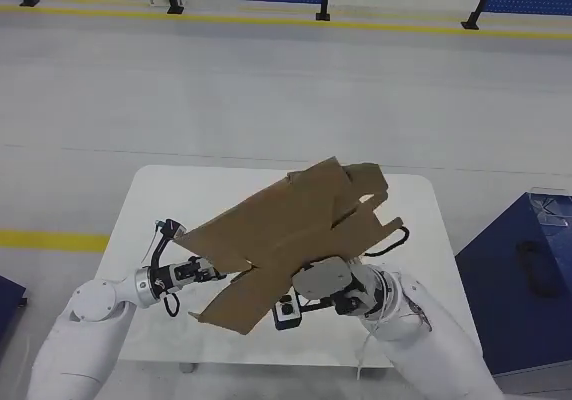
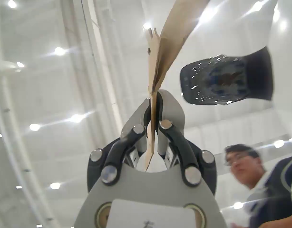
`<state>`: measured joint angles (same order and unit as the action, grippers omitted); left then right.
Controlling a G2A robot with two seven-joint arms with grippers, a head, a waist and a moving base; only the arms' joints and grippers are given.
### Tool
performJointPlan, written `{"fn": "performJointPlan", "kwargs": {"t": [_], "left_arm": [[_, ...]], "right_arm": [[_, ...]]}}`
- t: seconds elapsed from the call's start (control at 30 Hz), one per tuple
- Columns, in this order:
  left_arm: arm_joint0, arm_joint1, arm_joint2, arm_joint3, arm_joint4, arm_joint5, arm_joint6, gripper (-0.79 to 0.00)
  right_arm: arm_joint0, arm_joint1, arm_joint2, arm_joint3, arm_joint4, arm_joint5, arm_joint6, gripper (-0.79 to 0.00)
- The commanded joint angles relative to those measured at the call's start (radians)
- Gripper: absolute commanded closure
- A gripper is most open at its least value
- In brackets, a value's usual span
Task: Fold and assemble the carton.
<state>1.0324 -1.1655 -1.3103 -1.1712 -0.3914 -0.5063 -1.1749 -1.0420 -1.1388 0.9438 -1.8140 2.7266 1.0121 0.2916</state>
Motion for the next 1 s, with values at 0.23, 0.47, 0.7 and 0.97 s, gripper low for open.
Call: {"fn": "performJointPlan", "kwargs": {"t": [0.23,0.47,0.7,0.97], "left_arm": [[0.000,0.000,0.000,0.000,0.000,0.000,0.000,-0.785],[0.000,0.000,0.000,0.000,0.000,0.000,0.000,-0.785],[0.000,0.000,0.000,0.000,0.000,0.000,0.000,-0.785],[0.000,0.000,0.000,0.000,0.000,0.000,0.000,-0.785]], "right_arm": [[0.021,0.015,0.060,0.015,0.160,-0.034,-0.179,0.000],[-0.038,0.004,0.268,-0.115,-0.580,-0.299,0.070,0.000],[-0.145,0.012,0.351,-0.213,-1.384,-0.760,0.376,0.000],[-0.237,0.022,0.445,-0.296,-2.043,-1.226,0.386,0.000]]}}
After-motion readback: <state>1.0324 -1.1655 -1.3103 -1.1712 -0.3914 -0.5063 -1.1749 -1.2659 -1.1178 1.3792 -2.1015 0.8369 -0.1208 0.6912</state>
